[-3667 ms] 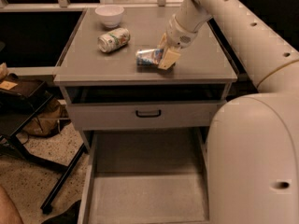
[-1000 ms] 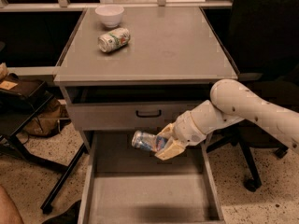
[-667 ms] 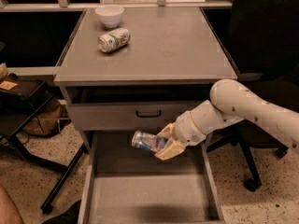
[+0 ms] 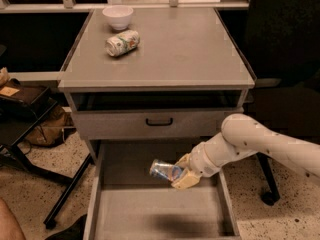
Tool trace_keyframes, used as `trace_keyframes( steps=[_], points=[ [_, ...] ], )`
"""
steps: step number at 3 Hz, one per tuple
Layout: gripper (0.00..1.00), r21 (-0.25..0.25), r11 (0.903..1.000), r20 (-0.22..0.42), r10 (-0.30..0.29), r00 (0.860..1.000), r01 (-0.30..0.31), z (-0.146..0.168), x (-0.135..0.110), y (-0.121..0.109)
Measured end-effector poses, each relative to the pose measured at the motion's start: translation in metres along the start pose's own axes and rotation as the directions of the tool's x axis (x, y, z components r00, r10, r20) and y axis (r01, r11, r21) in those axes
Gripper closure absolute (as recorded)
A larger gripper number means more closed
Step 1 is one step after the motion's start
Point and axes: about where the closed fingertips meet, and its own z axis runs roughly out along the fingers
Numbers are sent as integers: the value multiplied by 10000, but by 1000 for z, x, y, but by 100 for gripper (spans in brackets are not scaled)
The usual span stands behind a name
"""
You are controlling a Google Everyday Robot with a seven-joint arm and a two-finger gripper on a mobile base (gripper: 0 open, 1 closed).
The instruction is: Place redbull can into middle drawer
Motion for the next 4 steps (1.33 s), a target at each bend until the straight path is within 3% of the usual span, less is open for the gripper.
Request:
trace_keyframes(
  steps=[1,2,3,4],
  points=[
    [100,669,9919,-1036,1144,9880,-1078,32,47,-2],
    [100,460,9761,-842,2159,9728,-2126,60,72,-1],
    [100,459,9761,-842,2159,9728,-2126,60,72,-1],
    [100,89,9772,-627,2125,9752,-2123,88,86,-13]
  ],
)
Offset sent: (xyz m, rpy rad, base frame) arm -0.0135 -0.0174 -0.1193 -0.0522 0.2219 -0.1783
